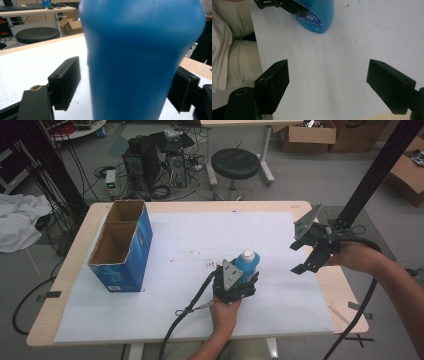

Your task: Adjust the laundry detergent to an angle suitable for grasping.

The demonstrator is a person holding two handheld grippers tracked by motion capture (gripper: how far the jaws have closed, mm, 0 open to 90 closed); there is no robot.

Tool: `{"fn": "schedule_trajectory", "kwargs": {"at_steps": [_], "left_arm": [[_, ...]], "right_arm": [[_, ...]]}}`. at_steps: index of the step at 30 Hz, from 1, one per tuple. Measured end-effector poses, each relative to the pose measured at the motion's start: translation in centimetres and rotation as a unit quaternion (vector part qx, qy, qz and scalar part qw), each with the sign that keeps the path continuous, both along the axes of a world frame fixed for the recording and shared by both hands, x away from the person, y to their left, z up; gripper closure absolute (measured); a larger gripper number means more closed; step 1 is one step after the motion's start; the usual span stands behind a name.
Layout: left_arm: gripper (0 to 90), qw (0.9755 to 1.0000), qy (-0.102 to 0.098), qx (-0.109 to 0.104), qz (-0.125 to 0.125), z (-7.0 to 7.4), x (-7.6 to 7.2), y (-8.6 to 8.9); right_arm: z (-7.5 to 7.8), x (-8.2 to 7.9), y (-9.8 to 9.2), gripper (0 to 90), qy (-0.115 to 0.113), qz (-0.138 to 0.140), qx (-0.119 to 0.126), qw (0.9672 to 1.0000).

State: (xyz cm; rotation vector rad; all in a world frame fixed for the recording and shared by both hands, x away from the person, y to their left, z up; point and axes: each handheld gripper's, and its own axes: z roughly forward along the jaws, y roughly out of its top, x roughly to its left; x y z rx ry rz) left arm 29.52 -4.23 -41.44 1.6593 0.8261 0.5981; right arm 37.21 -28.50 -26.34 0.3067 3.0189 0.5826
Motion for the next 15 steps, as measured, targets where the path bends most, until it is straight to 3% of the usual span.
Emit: {"fn": "schedule_trajectory", "kwargs": {"at_steps": [15], "left_arm": [[30.7, 1.0000, -0.002, 0.000, -0.006, -0.04, -0.01, 0.00]], "right_arm": [[0.04, -0.10, -0.09, 18.3, -0.001, 0.000, 0.001, 1.0000]]}}
